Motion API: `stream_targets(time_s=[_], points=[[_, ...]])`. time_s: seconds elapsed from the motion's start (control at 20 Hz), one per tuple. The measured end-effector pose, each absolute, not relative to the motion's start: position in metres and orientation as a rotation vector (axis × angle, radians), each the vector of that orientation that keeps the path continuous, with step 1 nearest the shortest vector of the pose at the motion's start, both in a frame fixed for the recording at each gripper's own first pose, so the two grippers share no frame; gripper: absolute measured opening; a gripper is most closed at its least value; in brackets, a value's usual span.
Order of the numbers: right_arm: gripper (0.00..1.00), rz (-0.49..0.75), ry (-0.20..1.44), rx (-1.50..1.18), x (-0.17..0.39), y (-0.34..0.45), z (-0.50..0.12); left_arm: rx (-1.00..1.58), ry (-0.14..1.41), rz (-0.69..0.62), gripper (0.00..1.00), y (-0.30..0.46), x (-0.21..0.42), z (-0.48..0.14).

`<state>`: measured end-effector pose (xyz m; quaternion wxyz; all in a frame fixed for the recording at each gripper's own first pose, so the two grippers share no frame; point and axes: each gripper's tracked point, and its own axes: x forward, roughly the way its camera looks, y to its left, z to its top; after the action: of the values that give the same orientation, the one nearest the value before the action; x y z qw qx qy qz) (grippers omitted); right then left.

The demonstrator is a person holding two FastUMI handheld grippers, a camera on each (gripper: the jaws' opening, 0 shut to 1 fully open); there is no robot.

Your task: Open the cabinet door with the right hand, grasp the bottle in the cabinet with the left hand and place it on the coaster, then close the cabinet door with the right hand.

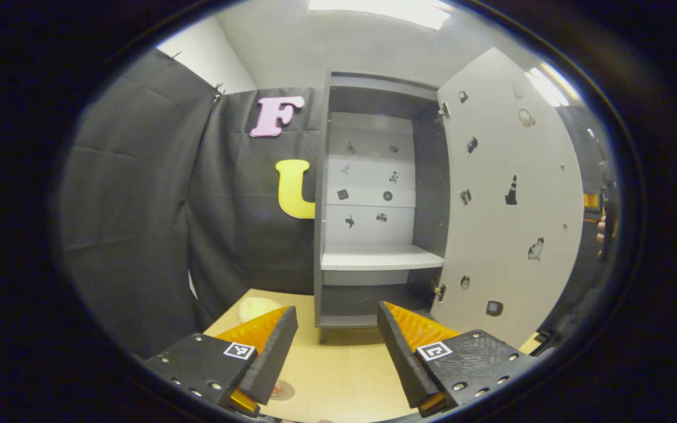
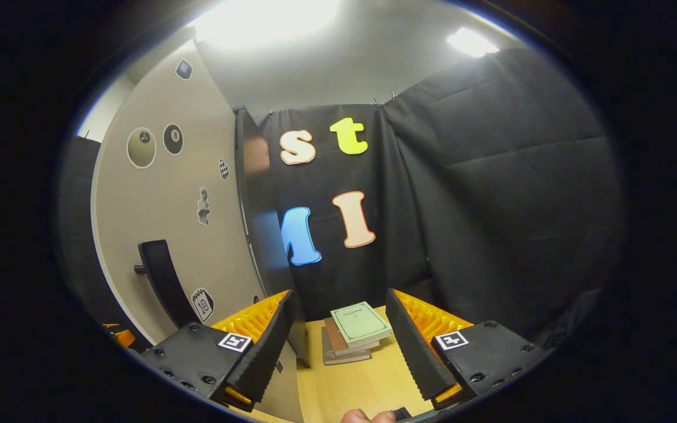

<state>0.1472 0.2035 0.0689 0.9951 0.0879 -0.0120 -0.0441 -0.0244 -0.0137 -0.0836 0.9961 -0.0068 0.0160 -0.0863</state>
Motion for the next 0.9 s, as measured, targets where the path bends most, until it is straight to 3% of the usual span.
stream_targets(time_s=[0.3, 0.5, 0.55, 0.6, 0.9], points=[[0.98, -0.015, 0.017, 0.207, 0.142, 0.213, 0.064, -0.065, 0.046, -0.077, 0.82, -0.022, -0.052, -0.066], [0.98, 0.046, 0.072, 0.235, 0.139, 0.227, 0.057, -0.037, 0.085, 0.003, 0.81, -0.020, -0.073, -0.095], [0.98, 0.060, 0.084, 0.246, 0.136, 0.232, 0.056, -0.038, 0.100, 0.000, 0.87, -0.026, -0.077, -0.102], [0.98, 0.079, 0.094, 0.250, 0.134, 0.237, 0.058, -0.031, 0.106, -0.008, 0.82, -0.030, -0.081, -0.104], [0.98, 0.136, 0.106, 0.191, 0.127, 0.247, 0.062, -0.051, 0.075, -0.068, 0.82, -0.040, -0.066, -0.103]])
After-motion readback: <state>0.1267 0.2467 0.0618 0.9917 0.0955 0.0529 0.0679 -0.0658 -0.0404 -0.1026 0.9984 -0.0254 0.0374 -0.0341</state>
